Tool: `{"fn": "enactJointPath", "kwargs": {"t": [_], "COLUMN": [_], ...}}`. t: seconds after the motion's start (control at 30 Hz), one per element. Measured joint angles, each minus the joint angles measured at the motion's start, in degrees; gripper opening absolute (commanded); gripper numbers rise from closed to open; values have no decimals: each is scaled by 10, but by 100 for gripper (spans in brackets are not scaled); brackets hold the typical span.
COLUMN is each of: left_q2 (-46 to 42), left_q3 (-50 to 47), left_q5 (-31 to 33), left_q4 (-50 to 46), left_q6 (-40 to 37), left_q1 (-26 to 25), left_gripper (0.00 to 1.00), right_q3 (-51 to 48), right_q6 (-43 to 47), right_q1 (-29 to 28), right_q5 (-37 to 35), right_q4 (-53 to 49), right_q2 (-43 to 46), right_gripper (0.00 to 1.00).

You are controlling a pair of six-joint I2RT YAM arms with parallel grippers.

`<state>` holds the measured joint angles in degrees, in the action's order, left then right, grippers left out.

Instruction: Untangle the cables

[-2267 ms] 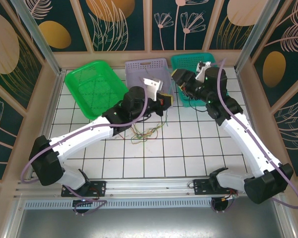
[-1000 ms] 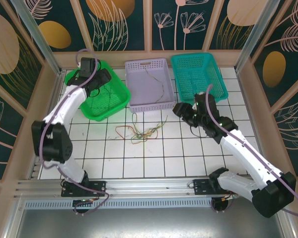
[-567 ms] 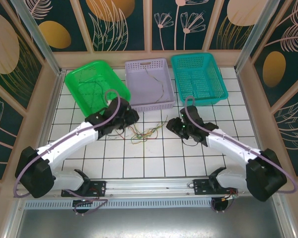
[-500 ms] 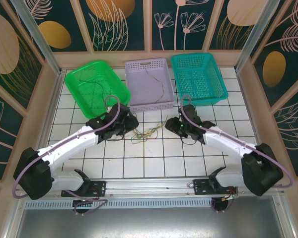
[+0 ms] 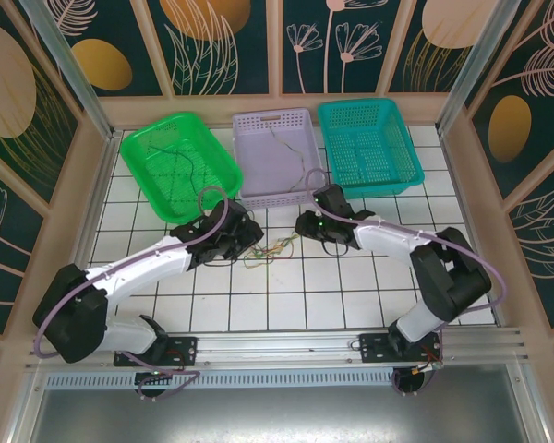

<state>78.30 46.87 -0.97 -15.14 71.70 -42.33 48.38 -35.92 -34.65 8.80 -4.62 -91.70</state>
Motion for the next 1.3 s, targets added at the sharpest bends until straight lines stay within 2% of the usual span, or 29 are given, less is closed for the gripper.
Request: {"fn": "enactJointPath", "kwargs": {"t": [0.33,0.37,0.5,0.67,0.87,1.1,1.2,1.3], "left_q2": [36,40,60,77,96,125,141,168], "left_q3": [-6,-6,-6,-6,-6,12,25,28], "left_q5": [1,1,12,30,32,32,23,9], "left_q4": [8,9,12,12,21,41,66,86], "left_q6": [-8,-10,-21,-37,-45,-46,-44,-36], "left_q1": [-5,-5,-5,-4,-5,-4,-4,-5], "left_gripper": [58,58,60,64,66,69,65,50], "right_q3": [16,19,24,22,-15,-57,-82,-101], "right_q6": [11,11,11,11,8,-19,-37,-57], "right_q1": [-6,-7,-10,-12,-15,-15,-15,-14], "right_q5": [0,0,-2,-7,-11,19,29,37], "right_q4": [20,21,28,27,9,-12,-20,-26], "right_q2": [-42,-43,-52,-49,47,174,211,238], "right_gripper": [28,25,0,0,0,0,0,0]}}
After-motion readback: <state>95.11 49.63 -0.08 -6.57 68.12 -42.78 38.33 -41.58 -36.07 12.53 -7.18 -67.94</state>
